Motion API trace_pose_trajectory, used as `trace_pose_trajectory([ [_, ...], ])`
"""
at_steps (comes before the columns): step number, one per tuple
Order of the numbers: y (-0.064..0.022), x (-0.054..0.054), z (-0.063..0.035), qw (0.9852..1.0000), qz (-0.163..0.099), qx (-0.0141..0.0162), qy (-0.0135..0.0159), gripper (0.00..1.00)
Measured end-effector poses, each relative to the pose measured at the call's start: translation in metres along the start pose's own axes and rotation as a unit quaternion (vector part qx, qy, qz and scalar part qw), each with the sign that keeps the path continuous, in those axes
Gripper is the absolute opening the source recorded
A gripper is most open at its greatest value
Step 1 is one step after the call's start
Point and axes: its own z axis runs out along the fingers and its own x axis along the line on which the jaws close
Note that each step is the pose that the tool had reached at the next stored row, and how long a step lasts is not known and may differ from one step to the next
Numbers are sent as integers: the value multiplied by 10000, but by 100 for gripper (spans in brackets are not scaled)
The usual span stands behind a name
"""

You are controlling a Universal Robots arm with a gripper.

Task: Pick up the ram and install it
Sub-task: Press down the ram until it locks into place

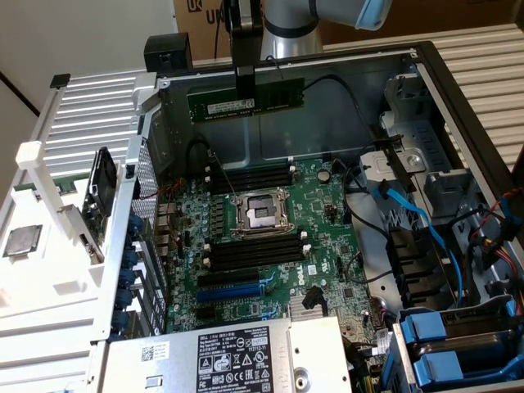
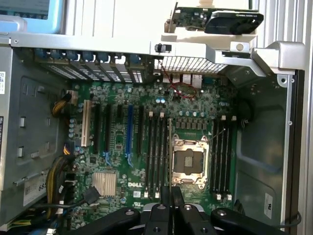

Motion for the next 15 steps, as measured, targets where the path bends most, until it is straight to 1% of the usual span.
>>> trace_pose_trajectory([
  [4, 0, 0, 7, 10000, 0, 2, -1, 12],
  [9, -2, 1, 56, 10000, 0, 7, 0, 12],
  [15, -2, 1, 70, 10000, 9, 8, -1, 12],
])
